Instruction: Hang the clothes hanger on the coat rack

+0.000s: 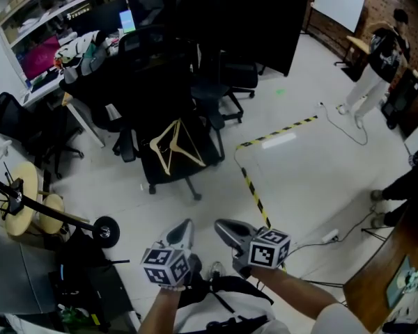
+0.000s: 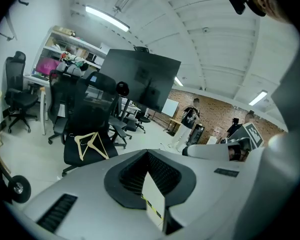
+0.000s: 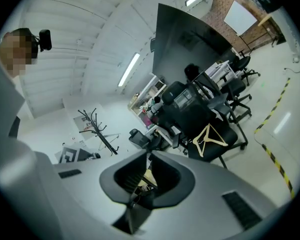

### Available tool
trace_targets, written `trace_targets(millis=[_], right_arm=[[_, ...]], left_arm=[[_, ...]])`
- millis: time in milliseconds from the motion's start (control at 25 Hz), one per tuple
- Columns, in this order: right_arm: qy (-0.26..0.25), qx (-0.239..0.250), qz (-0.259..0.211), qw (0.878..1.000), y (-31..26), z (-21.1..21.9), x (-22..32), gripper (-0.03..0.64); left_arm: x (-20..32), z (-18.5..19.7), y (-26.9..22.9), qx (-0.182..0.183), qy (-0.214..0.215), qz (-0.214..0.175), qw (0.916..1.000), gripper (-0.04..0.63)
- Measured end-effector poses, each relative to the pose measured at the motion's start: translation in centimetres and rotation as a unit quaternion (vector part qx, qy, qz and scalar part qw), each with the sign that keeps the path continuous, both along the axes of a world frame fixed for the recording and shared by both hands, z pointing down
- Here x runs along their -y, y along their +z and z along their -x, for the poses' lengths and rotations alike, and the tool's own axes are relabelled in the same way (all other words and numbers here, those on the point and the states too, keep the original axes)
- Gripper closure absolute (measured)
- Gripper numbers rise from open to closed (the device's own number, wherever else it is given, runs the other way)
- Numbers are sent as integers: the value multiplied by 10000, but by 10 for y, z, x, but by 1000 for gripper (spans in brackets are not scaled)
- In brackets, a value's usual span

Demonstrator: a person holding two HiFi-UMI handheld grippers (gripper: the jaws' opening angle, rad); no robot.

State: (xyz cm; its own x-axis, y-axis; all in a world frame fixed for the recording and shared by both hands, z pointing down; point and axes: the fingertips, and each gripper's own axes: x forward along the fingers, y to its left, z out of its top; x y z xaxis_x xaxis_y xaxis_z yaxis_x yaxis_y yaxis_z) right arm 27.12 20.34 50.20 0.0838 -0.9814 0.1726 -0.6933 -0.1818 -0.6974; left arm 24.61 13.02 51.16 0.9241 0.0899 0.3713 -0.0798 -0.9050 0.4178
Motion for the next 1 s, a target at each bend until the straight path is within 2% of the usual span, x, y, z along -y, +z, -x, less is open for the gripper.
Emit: trace_targets(millis=[440, 760, 1000], right_arm=[[-31, 74, 287, 9996, 25, -58, 64, 552], [-172, 61, 575, 9982, 46, -120, 145, 511], [-245, -77, 1083, 9938, 74, -170, 204, 472]], left_arm=[[55, -63, 35, 234, 108, 171, 9995, 606], [132, -126, 59, 332, -3, 334, 9989, 606], [191, -174, 83, 520, -9, 502, 9974, 606]])
